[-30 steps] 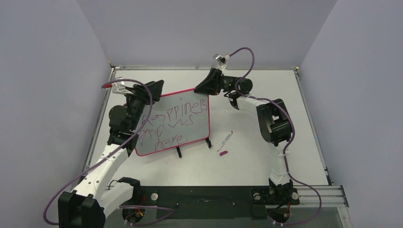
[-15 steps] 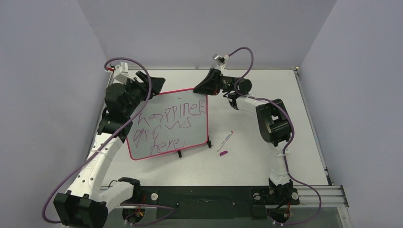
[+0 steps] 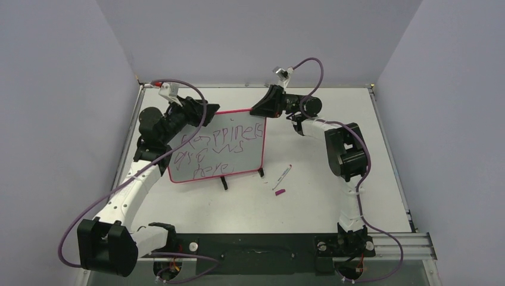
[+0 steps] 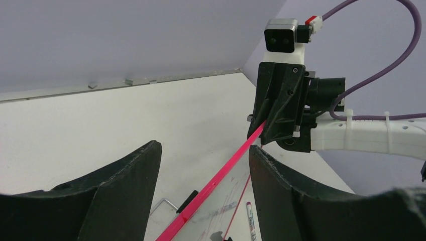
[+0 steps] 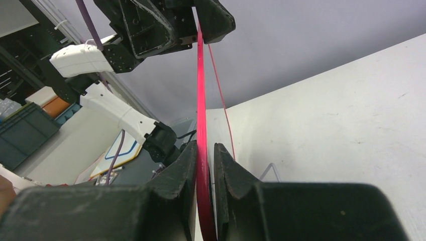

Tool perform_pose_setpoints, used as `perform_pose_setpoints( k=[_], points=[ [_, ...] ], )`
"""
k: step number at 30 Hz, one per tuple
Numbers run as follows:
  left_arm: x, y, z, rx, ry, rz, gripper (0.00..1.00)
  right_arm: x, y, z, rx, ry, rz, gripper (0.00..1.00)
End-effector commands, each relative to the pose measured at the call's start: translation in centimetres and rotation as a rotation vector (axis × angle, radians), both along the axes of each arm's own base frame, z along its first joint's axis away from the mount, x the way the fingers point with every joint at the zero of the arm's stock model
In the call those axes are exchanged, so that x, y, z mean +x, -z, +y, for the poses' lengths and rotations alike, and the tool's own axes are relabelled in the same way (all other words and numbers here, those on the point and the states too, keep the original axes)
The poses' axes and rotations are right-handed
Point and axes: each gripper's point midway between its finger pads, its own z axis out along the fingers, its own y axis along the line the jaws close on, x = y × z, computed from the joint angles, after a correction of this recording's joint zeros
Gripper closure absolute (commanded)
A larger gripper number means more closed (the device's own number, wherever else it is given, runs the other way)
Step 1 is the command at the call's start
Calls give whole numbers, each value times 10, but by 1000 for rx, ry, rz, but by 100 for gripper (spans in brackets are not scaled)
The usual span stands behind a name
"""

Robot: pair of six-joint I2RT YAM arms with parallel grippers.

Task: Write a sentence on the whiteboard
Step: Pass from the right arm to the left

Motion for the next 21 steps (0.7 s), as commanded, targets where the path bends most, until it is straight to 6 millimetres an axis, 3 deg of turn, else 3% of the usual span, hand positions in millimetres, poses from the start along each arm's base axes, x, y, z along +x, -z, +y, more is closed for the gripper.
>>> perform_pose_setpoints(
  k=[1, 5, 6, 7, 8, 9, 10, 11, 12, 16, 21],
  points=[
    [-60, -135, -28, 62, 226, -533, 41, 6, 5, -1, 30, 18, -35, 100],
    [-62, -157, -10, 47, 102, -559, 42, 8, 7, -1, 29, 20, -31, 100],
    [-53, -148, 0, 7, 21, -526, 42, 9, 7, -1, 30, 21, -31, 100],
    [-59, -166, 16, -91, -65, -562, 41, 9, 8, -1, 29, 20, -29, 100],
    [-54, -149, 23, -134, -103, -526, 40, 9, 8, -1, 29, 20, -28, 100],
    [-63, -165, 41, -263, -179, -563, 40, 10, 9, -1, 30, 23, -26, 100],
    [-59, -146, 47, -315, -206, -529, 38, 10, 9, -1, 31, 23, -25, 100],
    [-70, -161, 60, -452, -227, -577, 37, 11, 10, 0, 30, 21, -21, 100],
    [-63, -147, 63, -495, -239, -547, 36, 11, 11, 0, 30, 21, -18, 100],
    [-77, -168, 72, -709, -175, -623, 34, 10, 14, 0, 25, 19, -9, 100],
    [-93, -202, 103, -853, -260, -750, 29, 12, 18, -2, 19, 22, 7, 100]
  ],
)
